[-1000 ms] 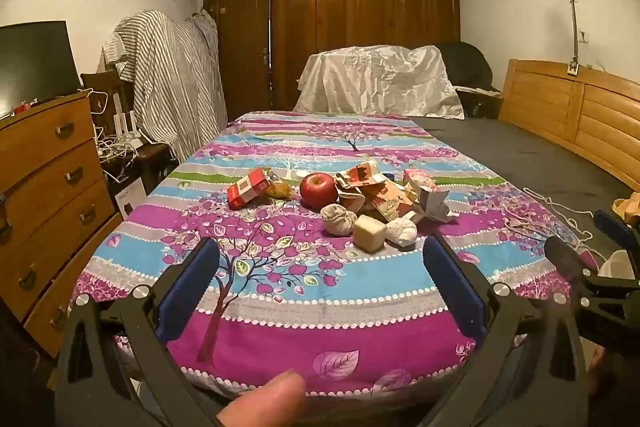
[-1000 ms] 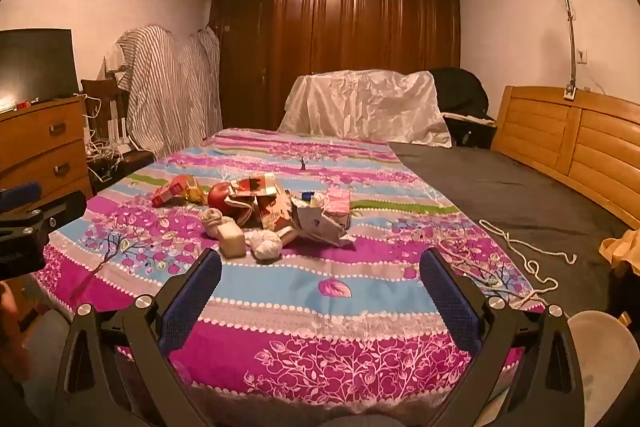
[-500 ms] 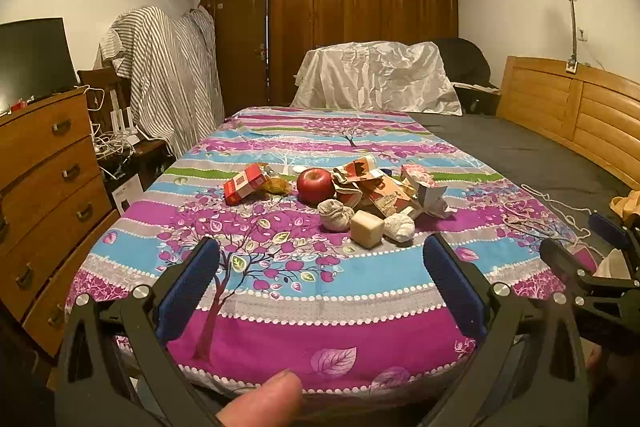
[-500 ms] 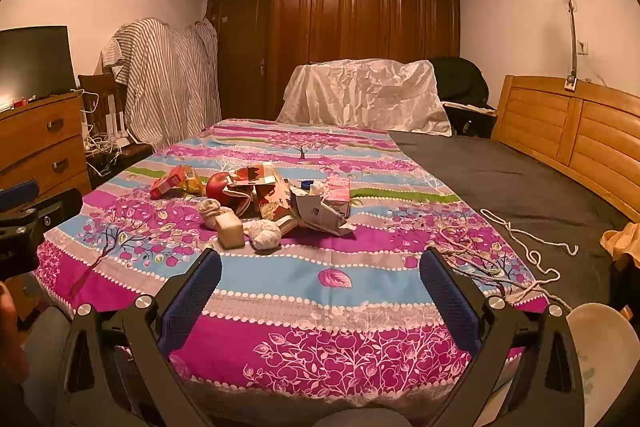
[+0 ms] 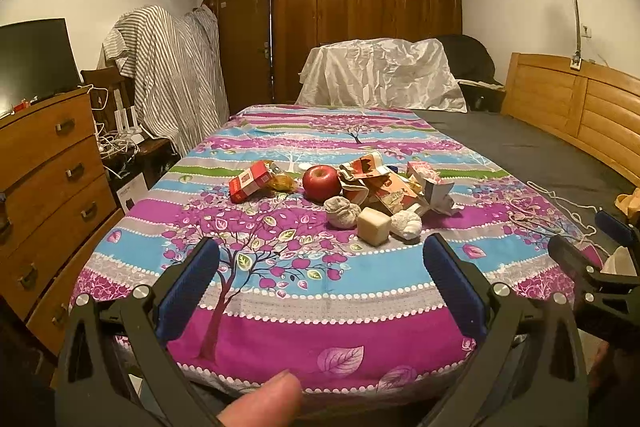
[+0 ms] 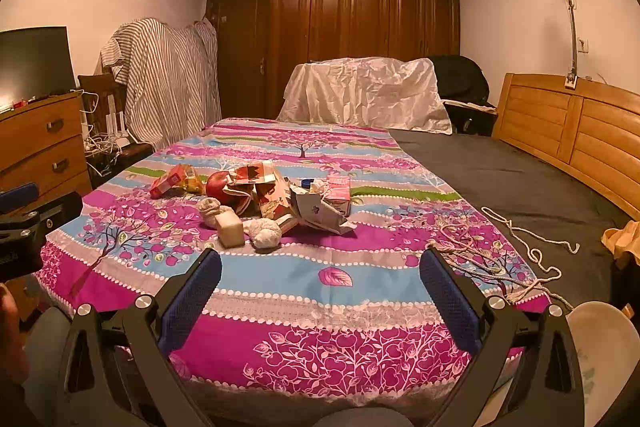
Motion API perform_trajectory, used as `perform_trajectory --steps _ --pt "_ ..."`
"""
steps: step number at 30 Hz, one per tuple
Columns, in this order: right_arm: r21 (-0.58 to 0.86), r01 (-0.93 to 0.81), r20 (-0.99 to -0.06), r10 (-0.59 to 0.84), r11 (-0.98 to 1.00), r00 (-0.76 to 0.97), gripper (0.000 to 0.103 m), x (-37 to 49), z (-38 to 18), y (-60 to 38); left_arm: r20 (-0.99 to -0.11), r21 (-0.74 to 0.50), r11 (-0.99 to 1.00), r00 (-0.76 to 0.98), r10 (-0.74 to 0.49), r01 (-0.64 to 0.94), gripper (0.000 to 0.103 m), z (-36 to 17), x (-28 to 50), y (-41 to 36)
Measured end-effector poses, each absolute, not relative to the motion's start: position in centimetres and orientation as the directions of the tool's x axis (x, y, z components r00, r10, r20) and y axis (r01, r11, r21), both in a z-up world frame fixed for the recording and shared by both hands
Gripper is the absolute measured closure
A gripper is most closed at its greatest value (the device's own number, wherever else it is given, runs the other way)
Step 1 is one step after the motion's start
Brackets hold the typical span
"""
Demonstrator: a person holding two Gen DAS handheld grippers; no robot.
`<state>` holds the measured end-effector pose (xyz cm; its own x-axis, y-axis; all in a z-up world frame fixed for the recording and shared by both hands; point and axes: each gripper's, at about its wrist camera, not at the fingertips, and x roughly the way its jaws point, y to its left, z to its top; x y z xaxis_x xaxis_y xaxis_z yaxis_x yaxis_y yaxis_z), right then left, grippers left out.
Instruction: Collect trash
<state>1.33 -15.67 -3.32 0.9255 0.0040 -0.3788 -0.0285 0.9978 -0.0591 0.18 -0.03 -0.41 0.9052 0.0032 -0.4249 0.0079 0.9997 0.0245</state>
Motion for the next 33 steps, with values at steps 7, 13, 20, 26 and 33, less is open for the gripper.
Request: perform_trajectory --steps 7,13,20,26,33 --pt "-0.059 -0.028 -0.38 0.004 0.998 0.925 0.004 1.27 -3.38 -15.66 -0.43 0.023 1.0 0.903 0.001 0.01 0.005 -0.39 0.15 0.1" --pt "-0.057 -0.03 -0.381 0.006 0.998 0.924 0.004 1.25 -3.41 -15.64 -0.432 0.021 1.0 0.902 0.0 0.01 0.005 -0.39 0.19 0.15" --pt "-0.057 -0.031 -0.382 0.007 0.998 0.924 0.004 1.35 -3.47 -15.69 -0.432 0.024 1.0 0.902 -0.005 0.017 0.005 -0.35 0.22 0.13" --pt "-0.059 -0.033 -0.382 0.008 0.998 0.924 0.004 1.45 -3.39 -15.63 -0.435 0.024 1.0 0.9 0.001 0.011 0.005 -0.31 0.32 0.18" --pt "-0.059 -0.034 -0.384 0.008 0.998 0.923 0.004 1.41 -3.34 -15.58 -0.433 0.024 1.0 0.901 0.005 0.006 0.005 -0.33 0.4 0.3"
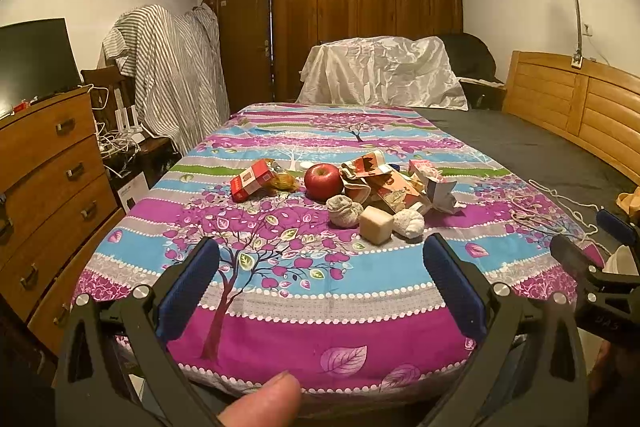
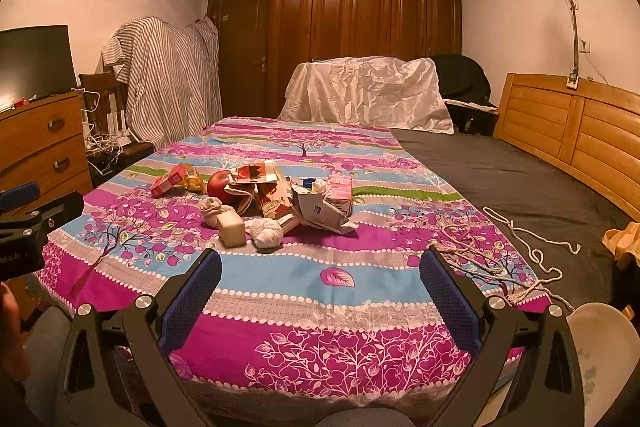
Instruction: Collect trash
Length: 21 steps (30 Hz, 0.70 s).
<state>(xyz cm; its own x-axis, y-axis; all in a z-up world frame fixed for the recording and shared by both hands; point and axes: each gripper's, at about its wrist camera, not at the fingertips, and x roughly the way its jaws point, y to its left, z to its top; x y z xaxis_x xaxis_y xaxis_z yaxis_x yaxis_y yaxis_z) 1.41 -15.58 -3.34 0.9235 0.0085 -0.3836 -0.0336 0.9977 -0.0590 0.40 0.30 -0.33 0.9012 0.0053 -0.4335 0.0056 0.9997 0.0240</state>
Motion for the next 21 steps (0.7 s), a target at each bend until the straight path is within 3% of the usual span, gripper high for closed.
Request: perform_trajectory --steps 21 --pt "-0.055 -0.036 -0.385 0.012 0.998 0.923 0.004 1.68 -3.3 -15.72 -0.427 0.035 0.999 0.904 0.004 0.012 0.005 -0.18 0.4 0.4"
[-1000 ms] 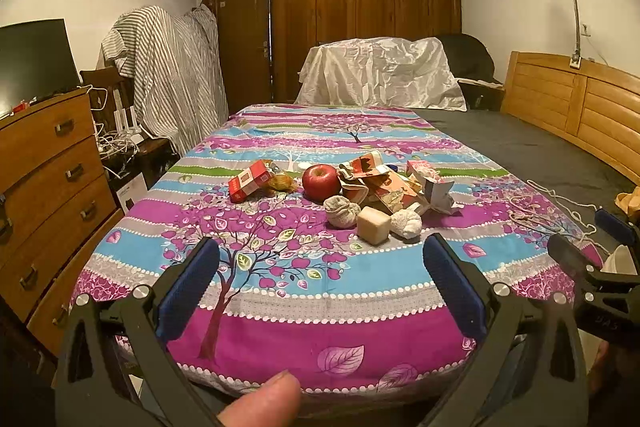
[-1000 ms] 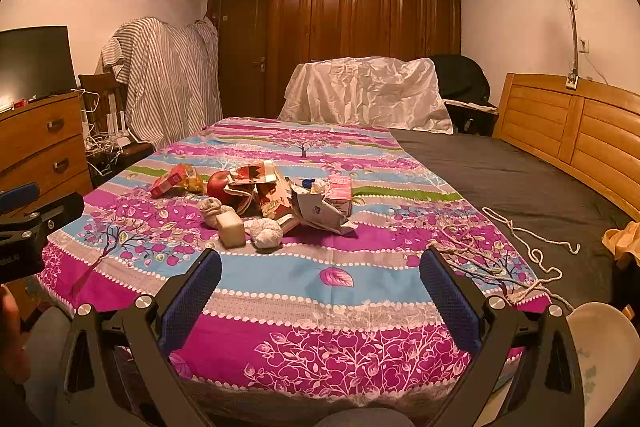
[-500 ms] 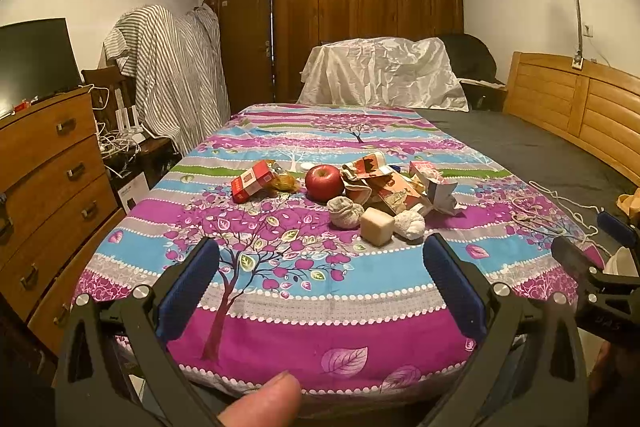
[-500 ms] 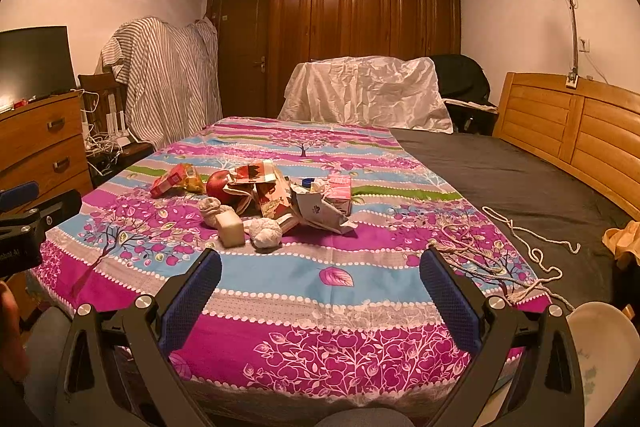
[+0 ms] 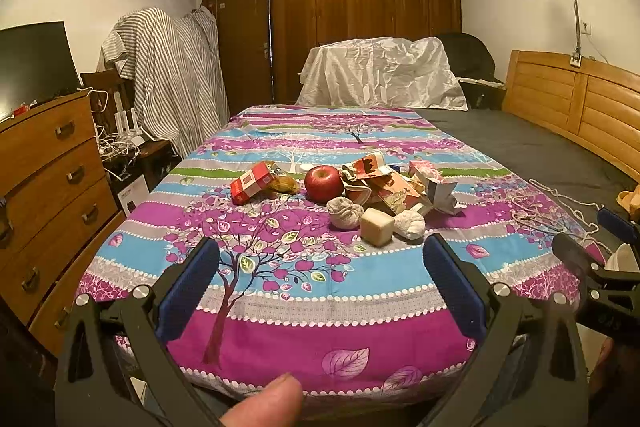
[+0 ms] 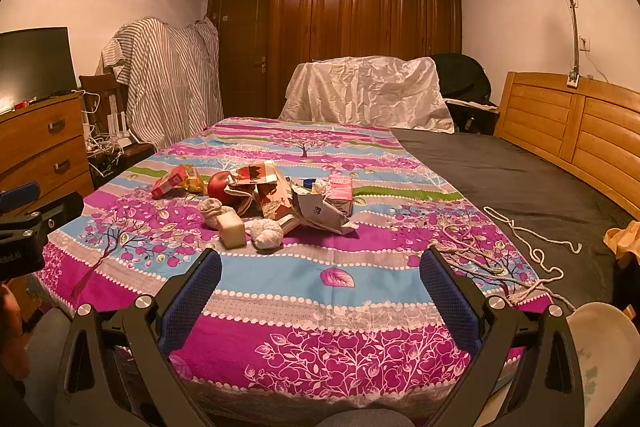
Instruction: Collect trash
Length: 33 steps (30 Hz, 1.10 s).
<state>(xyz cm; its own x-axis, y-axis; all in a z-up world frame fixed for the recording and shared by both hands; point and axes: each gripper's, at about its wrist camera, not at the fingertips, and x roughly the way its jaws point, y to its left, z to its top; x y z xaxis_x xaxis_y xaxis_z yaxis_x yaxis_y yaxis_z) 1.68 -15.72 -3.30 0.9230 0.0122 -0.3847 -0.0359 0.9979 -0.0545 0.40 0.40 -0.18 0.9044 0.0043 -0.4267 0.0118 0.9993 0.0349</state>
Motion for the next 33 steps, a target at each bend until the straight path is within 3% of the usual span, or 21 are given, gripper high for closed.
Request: perform_trajectory --steps 17,20,25,26,29,31,33 --pt "-0.047 -0.044 -0.397 0.021 0.998 0.917 0.004 2.1 -3.6 -15.7 -0.457 0.037 0.999 0.889 0.006 0.012 0.005 -1.1 1.1 0.8" --pt "-0.033 -0.066 -0.433 0.046 0.997 0.9 0.004 3.3 -4.4 -16.1 -0.585 -0.025 0.995 0.806 -0.093 0.097 0.005 -3.3 4.5 2.4" --pt "-0.02 -0.1 -0.524 0.074 0.995 0.849 0.004 6.8 -7.5 -17.0 -0.739 -0.126 0.99 0.66 -0.136 0.063 0.005 -8.9 12.2 5.6" --pt "-0.011 -0.11 -0.545 0.086 0.994 0.834 0.004 7.6 -8.3 -17.1 -0.755 -0.146 0.987 0.637 -0.155 0.067 0.007 -9.6 13.6 5.8" --pt "0.054 -0.177 -0.616 0.172 0.983 0.769 0.013 10.6 -10.7 -17.1 -0.773 -0.211 0.967 0.582 -0.254 0.142 0.031 -10.3 18.1 5.2" --pt "0.107 -0.239 -0.642 0.25 0.965 0.725 0.041 12.6 -11.6 -16.8 -0.764 -0.173 0.964 0.59 -0.261 0.203 0.048 -9.9 21.0 4.1" --pt "0.163 -0.266 -0.654 0.306 0.95 0.692 0.044 14.5 -12.0 -16.6 -0.782 -0.129 0.958 0.568 -0.256 0.255 0.054 -10.3 24.1 3.3"
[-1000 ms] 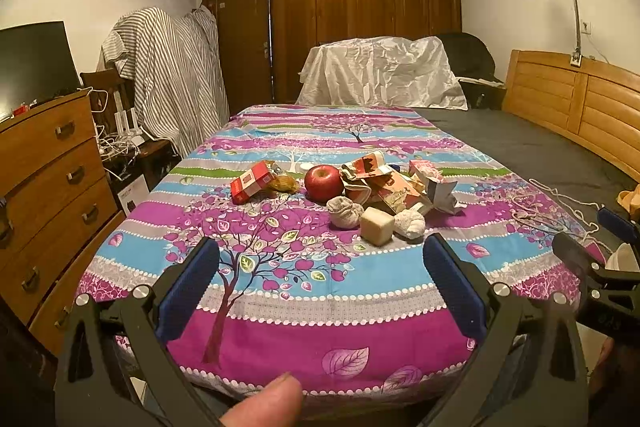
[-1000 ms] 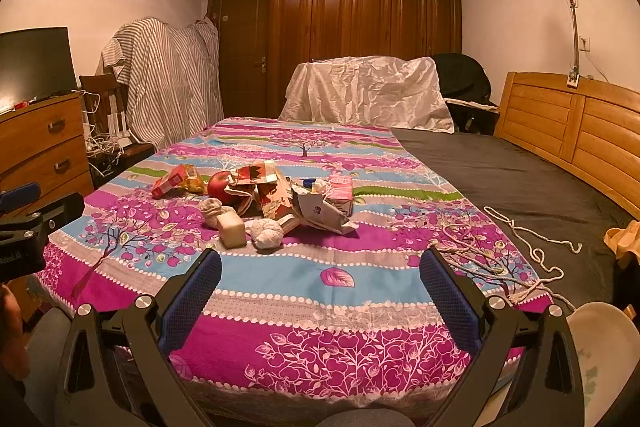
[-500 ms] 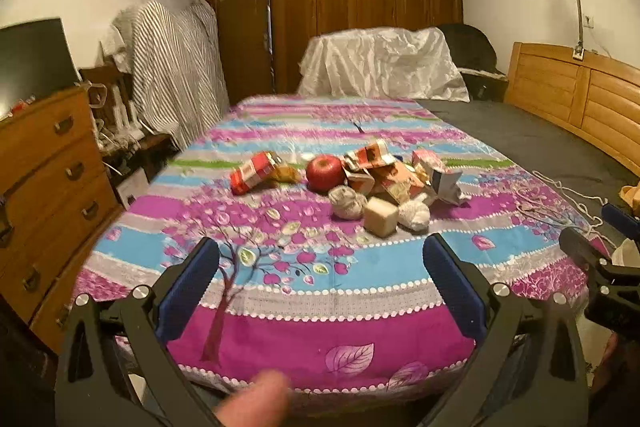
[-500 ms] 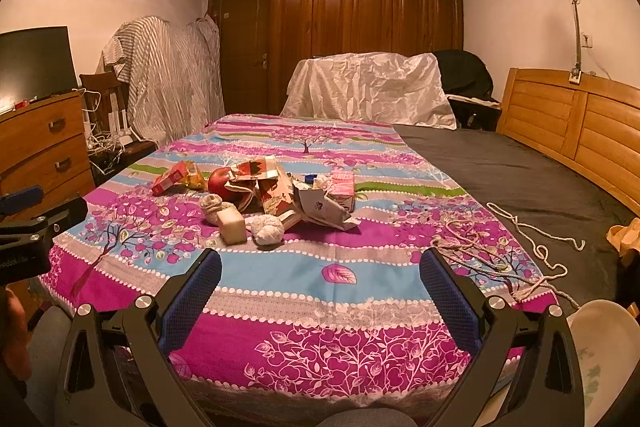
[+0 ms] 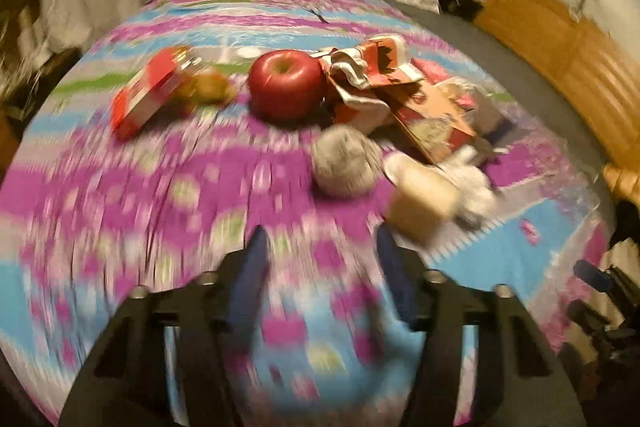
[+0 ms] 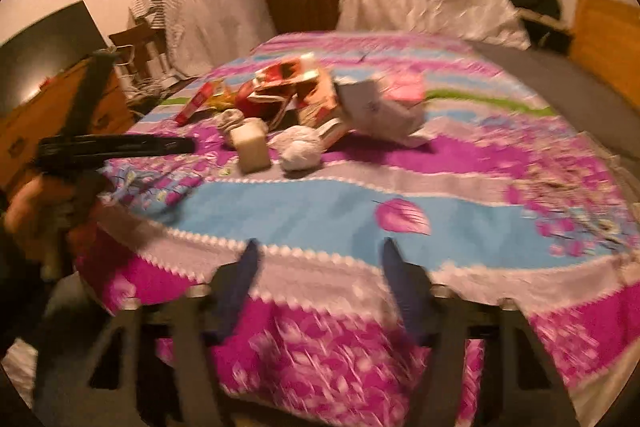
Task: Collect trash
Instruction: 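Grasp the white sock ball with the right tool while the left tool grasps the grey sock ball, then carry both sock balls to the white bucket and open both tools over it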
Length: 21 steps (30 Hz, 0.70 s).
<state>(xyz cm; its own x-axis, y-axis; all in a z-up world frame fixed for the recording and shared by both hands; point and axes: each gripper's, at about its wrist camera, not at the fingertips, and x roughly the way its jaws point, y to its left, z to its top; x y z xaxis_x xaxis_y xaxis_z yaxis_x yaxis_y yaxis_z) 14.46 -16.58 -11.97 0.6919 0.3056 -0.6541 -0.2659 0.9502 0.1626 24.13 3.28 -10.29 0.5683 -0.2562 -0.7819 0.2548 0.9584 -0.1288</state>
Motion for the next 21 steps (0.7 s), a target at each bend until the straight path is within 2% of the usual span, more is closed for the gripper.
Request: perform_trajectory --steps 6,11,13,17,21 --pt "0.282 -0.35 -0.667 0.445 0.893 0.598 0.044 21.3 -11.9 -14.9 -0.802 -0.075 0.903 0.514 -0.306 0.422 0.054 -11.2 28.0 1.5" --pt "0.315 -0.355 -0.692 0.469 0.88 0.549 0.044 26.8 -12.5 -12.9 -0.814 -0.087 0.865 0.465 -0.348 0.494 0.054 -11.9 29.6 0.3" --pt "0.32 -0.349 -0.706 0.467 0.881 0.532 0.044 28.5 -12.9 -12.2 -0.816 -0.094 0.852 0.45 -0.363 0.515 0.059 -12.2 29.9 0.1" --pt "0.354 -0.325 -0.72 0.477 0.877 0.505 0.045 31.1 -14.1 -11.5 -0.812 -0.107 0.835 0.438 -0.387 0.539 0.059 -12.4 30.6 0.0" --pt "0.429 -0.295 -0.697 0.521 0.854 0.494 0.056 32.3 -15.0 -11.7 -0.802 -0.155 0.83 0.422 -0.423 0.536 0.065 -12.8 31.4 0.7"
